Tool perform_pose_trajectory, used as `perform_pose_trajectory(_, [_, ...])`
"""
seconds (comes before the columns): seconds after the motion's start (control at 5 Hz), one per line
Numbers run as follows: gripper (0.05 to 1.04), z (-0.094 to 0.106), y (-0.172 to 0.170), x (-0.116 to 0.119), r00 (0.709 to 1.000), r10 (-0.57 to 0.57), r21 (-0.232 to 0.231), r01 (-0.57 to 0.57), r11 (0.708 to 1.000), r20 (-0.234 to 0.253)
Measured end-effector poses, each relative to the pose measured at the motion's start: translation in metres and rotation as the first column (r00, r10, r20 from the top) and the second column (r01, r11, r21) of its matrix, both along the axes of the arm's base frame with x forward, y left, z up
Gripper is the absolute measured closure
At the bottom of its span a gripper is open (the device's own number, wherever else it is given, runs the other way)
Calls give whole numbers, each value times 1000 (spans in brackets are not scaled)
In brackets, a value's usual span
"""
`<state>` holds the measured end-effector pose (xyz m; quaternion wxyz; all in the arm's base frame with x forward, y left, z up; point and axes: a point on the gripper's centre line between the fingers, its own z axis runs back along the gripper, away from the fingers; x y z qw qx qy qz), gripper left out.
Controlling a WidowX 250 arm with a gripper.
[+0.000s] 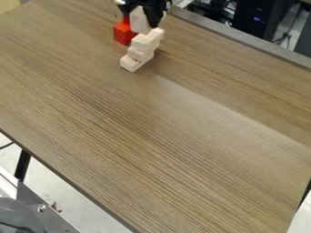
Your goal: Remove the white arch from the white block and put it on the center of the table
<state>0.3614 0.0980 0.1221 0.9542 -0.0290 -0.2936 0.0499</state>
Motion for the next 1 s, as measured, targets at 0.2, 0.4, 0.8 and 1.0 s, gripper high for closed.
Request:
perform_pose_trajectory(0.2, [493, -5, -46, -3, 995, -103, 31, 103, 994, 10])
perform_pose_trajectory(0.4, [493, -29, -77, -8, 998, -48, 43, 50, 998, -49])
perform_pose_trajectory(0.8, [493, -74, -98, -9, 983, 54, 82, -41, 996, -174])
perform_pose_trajectory(1.0, [493, -79, -96, -10, 979, 66, 50, -57, 997, -193])
